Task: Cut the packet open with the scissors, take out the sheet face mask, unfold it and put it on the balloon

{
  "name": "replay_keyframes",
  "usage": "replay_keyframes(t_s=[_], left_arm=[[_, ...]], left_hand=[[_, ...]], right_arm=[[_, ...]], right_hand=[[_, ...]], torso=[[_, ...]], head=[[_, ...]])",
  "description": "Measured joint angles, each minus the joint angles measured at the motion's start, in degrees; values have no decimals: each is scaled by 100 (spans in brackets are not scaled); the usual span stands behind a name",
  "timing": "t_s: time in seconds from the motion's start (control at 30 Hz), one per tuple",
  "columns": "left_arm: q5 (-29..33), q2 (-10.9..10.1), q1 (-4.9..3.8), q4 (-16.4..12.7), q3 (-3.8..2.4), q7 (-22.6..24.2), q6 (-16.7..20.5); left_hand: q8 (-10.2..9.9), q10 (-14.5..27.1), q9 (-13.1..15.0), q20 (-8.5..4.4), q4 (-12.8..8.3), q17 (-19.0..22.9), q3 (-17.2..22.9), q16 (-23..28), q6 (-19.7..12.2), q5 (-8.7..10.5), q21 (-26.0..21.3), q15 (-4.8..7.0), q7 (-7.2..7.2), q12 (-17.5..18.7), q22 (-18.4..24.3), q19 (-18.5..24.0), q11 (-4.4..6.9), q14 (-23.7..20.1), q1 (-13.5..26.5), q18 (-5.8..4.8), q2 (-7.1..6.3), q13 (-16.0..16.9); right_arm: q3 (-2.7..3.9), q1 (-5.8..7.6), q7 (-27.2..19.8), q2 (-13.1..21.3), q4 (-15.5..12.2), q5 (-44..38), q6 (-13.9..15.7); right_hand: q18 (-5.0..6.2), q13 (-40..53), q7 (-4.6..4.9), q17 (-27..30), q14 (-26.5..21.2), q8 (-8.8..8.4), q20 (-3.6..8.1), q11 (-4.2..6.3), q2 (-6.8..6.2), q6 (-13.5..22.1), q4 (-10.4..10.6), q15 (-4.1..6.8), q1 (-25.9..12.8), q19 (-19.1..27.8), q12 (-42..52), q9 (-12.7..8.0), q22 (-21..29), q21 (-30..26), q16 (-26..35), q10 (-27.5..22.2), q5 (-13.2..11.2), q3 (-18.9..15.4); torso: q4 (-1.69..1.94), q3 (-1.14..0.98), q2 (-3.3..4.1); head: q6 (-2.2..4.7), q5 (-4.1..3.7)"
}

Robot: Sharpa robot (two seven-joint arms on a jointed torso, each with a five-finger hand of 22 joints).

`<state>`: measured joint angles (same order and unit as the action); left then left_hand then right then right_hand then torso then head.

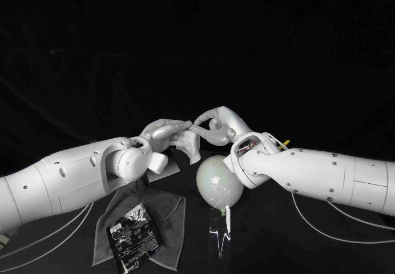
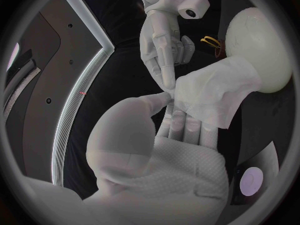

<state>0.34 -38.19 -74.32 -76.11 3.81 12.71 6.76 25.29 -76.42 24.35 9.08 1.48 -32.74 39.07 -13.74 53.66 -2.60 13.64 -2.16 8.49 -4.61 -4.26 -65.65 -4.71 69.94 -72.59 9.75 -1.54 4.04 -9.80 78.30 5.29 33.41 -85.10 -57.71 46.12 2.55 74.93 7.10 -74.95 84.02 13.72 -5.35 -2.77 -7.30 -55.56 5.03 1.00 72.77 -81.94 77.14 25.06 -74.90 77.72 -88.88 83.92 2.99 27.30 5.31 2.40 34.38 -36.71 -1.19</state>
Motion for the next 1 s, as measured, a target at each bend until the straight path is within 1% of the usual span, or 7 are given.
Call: replay_keyframes(t_s=[0.1, 0.13, 0.2, 0.4, 0.47, 0.9, 1.0], left_arm=[[-15, -1, 2, 0, 1, 9, 3], [-20, -1, 3, 0, 1, 10, 5], [-30, -2, 4, 0, 3, 14, 7], [-85, -3, 12, 6, 9, 13, 16], [-109, -3, 12, 9, 9, 9, 21], [-218, 2, 2, 5, -3, 16, 28], [-240, 3, 3, 3, -3, 17, 28]], left_hand=[[13, 0, 5, 0, 0, -1, 0, 0, 1, 17, 0, 0, -1, 0, 0, 0, 0, 1, 0, -1, 0, 0], [13, 0, 5, 0, 0, -3, 0, 0, 1, 18, 0, 0, -1, -11, 0, 0, 0, 1, -1, -1, 0, 0], [13, -1, 5, 0, -8, -11, 8, 0, 0, 18, 0, 2, -1, -22, -5, 0, 1, 4, -8, -2, 2, 5], [13, -49, 5, -28, -9, -30, 9, -23, 18, -3, 24, 9, -19, -22, -13, -29, 9, 33, -64, -4, -21, 5], [20, -49, 5, -38, -25, -37, -7, -23, 21, -3, 24, 14, -22, -22, -13, -38, 9, 53, -78, -4, -36, 5], [31, -70, 5, -59, -25, -53, -7, -23, 19, -2, 46, 22, -23, -22, -23, -59, 30, 63, -87, -7, -46, 4], [31, -81, 5, -59, -25, -63, -7, -23, 36, -2, 72, 50, -41, -43, -28, -59, 42, 93, -87, -7, -46, 4]], right_arm=[[0, 2, 20, -6, 2, -13, -5], [1, 2, 26, -9, 2, -19, -5], [3, 4, 37, -16, 3, -31, -3], [9, 10, 34, -25, 3, -59, 60], [9, 11, 13, -26, -5, -60, 99], [-2, -2, -110, 16, -39, -23, 226], [-3, -2, -114, 35, -46, -18, 224]], right_hand=[[0, 1, -34, 0, 0, 3, 0, 4, 77, -117, -39, 0, 77, 0, 4, -5, 0, 27, -26, 3, -3, 39], [0, 1, -52, 0, 0, 25, 3, 43, 99, -155, -55, 0, 99, -3, 30, -4, 0, 51, -26, 2, -3, 55], [0, 2, -85, 1, -1, 49, 35, 64, 139, -212, -93, 2, 139, -34, 42, 0, -1, 88, -26, 20, -5, 93], [0, 2, -230, 5, 1, 232, 105, 199, 266, -499, -220, 107, 314, -168, 201, 89, -3, 283, -91, 10, -49, 188], [0, 1, -253, 5, -1, 289, 126, 217, 310, -560, -252, 150, 358, -190, 256, 128, -4, 346, -92, 13, -52, 219], [0, -3, -279, 0, -1, 332, 136, 246, 409, -585, -241, 165, 331, -199, 335, 159, -4, 417, -90, 2, -34, 308], [0, -3, -280, 0, 12, 332, 148, 256, 416, -585, -240, 178, 324, -210, 335, 159, -3, 417, -88, 12, -34, 325]], torso=[[0, 0, -1], [0, 0, -1], [0, 0, -1], [1, 0, 0], [1, 0, 1], [1, -1, -2], [1, -1, -3]], head=[[2, 0], [2, 0], [3, -2], [3, -4], [1, -4], [10, 0], [12, 3]])
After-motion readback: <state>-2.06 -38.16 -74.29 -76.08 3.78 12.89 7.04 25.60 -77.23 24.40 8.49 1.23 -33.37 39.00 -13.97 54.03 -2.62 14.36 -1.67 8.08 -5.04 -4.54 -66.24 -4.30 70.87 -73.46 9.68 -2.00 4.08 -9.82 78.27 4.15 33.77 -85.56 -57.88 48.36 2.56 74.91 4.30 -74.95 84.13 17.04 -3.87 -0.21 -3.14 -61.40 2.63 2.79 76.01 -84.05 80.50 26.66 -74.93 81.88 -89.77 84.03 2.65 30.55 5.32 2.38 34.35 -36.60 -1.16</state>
